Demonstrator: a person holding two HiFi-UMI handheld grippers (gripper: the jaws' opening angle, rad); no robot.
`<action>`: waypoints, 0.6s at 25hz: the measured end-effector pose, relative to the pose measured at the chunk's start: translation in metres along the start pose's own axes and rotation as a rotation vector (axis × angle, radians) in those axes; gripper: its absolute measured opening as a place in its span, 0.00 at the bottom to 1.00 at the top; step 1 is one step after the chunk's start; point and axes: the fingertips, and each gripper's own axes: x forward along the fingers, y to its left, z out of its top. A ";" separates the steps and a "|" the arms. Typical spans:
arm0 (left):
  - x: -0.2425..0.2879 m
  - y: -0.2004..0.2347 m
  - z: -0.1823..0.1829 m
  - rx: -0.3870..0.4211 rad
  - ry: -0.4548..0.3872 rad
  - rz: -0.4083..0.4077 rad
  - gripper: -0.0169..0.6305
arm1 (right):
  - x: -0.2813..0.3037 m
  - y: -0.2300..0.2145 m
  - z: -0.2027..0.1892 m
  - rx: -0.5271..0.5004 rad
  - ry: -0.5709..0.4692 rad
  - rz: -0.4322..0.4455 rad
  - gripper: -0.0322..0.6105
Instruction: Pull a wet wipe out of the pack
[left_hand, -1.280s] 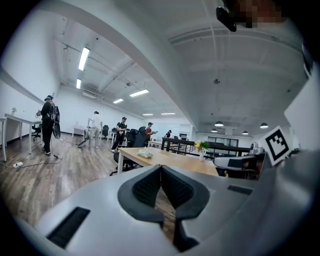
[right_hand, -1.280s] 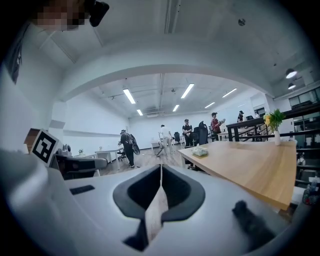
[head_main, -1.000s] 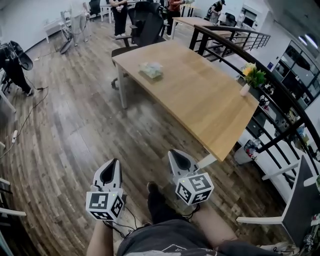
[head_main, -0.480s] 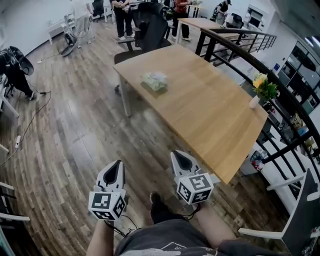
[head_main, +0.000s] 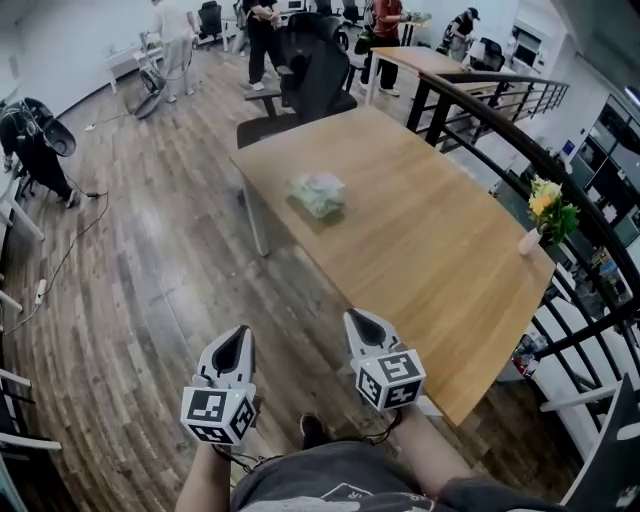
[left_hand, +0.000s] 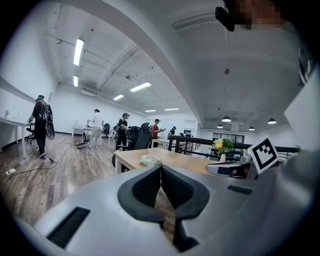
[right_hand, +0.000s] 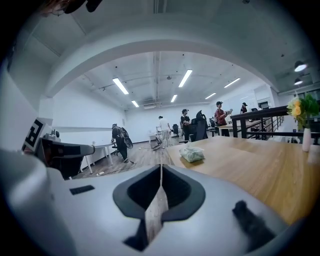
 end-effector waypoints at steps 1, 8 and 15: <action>0.010 0.002 0.001 -0.001 0.000 0.004 0.05 | 0.009 -0.006 0.001 -0.004 -0.001 0.008 0.09; 0.056 0.007 0.015 -0.016 0.015 0.002 0.05 | 0.042 -0.033 0.009 0.006 0.005 0.027 0.09; 0.094 0.015 0.041 -0.019 0.007 -0.022 0.05 | 0.060 -0.050 0.021 0.025 0.007 0.009 0.09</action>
